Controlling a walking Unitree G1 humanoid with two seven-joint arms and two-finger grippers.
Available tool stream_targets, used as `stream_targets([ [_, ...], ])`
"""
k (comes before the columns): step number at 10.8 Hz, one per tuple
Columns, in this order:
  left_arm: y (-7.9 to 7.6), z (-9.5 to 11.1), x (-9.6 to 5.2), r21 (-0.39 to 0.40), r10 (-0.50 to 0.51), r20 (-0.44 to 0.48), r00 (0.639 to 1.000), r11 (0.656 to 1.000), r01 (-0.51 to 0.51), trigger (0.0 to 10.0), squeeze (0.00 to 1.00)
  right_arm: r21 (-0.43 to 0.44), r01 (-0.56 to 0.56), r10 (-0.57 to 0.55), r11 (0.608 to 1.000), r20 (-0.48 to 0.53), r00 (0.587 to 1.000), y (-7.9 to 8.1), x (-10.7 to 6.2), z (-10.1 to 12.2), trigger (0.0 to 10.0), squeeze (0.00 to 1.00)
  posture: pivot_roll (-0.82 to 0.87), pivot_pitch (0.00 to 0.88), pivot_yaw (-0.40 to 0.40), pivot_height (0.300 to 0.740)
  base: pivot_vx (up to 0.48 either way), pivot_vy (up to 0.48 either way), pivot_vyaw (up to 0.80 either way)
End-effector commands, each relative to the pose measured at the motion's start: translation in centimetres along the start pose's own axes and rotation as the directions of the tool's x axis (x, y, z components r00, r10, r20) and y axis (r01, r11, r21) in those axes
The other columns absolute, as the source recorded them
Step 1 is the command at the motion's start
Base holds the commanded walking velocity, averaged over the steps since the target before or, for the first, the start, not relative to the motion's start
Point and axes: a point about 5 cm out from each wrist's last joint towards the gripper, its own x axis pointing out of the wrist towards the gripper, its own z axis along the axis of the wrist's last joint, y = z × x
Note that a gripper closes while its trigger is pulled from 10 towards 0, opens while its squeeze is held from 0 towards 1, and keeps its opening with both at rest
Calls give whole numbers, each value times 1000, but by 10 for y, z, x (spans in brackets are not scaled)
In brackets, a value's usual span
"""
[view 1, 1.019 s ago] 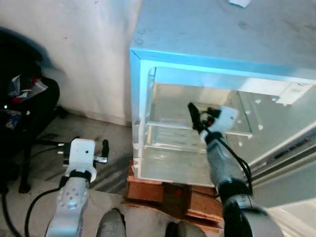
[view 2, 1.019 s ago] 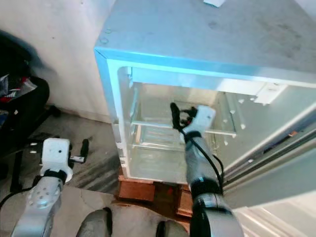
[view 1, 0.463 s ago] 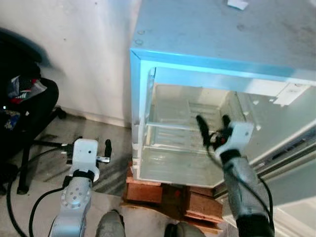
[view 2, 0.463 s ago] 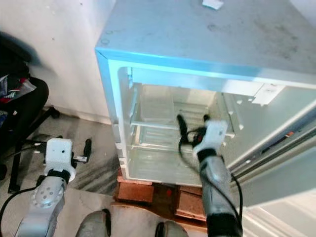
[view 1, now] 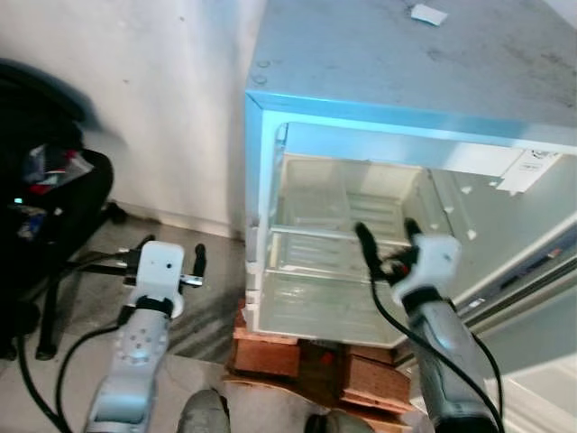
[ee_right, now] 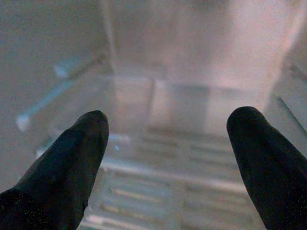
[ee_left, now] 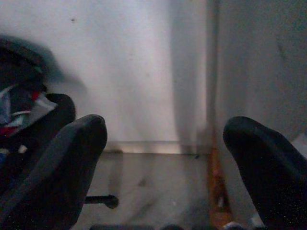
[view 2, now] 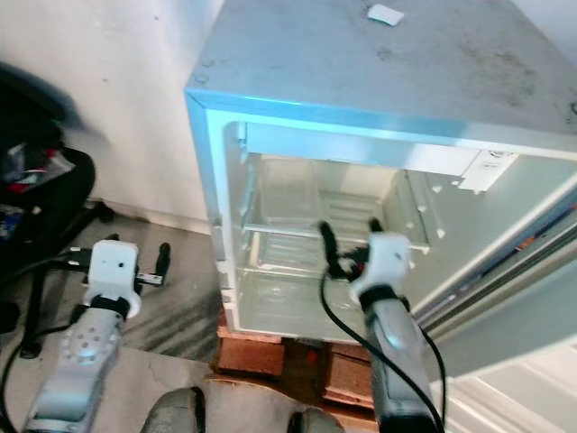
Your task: Restocking fridge
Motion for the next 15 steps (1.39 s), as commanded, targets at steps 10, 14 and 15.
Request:
stream_targets([
  [10, -12, 9, 29, 131, -253, 23, 967, 960, 247, 10000, 0, -64, 143, -144, 988, -12, 989, -29, -10, -2, 10000, 0, 100, 28, 20, 740, -186, 0, 0],
  [14, -15, 8, 19, 89, -360, 43, 932, 930, 355, 10000, 0, -117, 138, -147, 984, -73, 986, -39, -5, -7, 10000, 0, 102, 46, -23, 740, 0, 0, 0],
  [15, -15, 7, 18, 65, -361, 44, 932, 932, 358, 10000, 0, -108, 142, -150, 984, -69, 986, -39, -1, -5, 10000, 0, 103, 47, -29, 740, 0, 0, 0],
])
